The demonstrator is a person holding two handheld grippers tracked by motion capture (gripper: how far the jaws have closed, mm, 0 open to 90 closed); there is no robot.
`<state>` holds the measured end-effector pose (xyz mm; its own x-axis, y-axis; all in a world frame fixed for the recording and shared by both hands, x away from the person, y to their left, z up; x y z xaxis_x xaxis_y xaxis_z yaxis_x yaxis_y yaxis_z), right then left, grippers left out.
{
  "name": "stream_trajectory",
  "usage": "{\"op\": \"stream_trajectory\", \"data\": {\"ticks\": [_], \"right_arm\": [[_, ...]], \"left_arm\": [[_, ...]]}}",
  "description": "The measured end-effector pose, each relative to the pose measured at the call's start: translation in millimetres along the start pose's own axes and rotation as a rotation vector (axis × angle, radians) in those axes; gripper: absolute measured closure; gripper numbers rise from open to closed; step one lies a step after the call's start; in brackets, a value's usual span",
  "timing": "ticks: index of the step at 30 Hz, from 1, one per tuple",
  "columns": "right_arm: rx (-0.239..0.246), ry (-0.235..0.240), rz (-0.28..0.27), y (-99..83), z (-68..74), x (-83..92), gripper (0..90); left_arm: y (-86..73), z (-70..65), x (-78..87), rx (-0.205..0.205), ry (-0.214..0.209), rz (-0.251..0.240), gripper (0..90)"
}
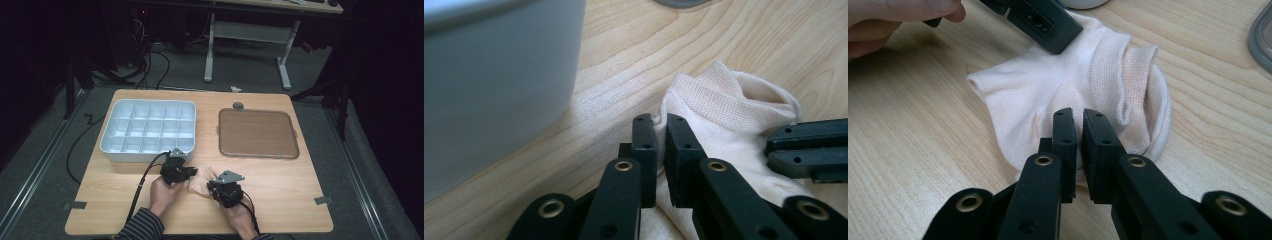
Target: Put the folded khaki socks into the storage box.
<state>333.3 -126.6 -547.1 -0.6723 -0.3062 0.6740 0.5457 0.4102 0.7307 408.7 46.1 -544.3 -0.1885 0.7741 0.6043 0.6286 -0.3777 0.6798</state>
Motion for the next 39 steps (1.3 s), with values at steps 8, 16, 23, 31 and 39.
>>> {"op": "stream_trajectory", "data": {"ticks": [8,16,23,31,39], "right_arm": [[-0.006,0.015,0.023,1.7,0.3,0.6,85.1],[-0.021,0.035,0.011,5.0,0.7,3.1,84.2],[-0.102,0.036,-0.099,28.7,-6.1,9.7,85.2],[-0.071,0.051,-0.047,38.9,1.8,-13.6,89.0],[-0.073,0.014,0.012,32.7,-2.9,-24.4,89.8]], "left_arm": [[3.3,-3.0,12.2,0.018,-0.048,-0.034,84.9],[3.6,-6.7,16.8,0.015,-0.061,-0.049,85.0],[1.5,-6.1,15.1,0.013,-0.047,-0.013,85.0],[1.4,-9.2,18.4,0.004,-0.047,0.002,85.0],[1.4,-8.5,21.0,0.014,-0.068,0.004,84.9]]}}
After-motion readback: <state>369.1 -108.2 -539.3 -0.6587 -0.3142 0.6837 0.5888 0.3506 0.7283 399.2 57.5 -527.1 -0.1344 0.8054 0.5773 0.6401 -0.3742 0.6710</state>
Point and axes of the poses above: each handheld gripper's, and its own axes: x roughly backward along the jaws, y roughly out of its top, z roughly to its left, the point moved 3 cm from there along -x, roughly forward along the jaws, and after that the axes turned 11 degrees about -y, right-handed, at the moved point
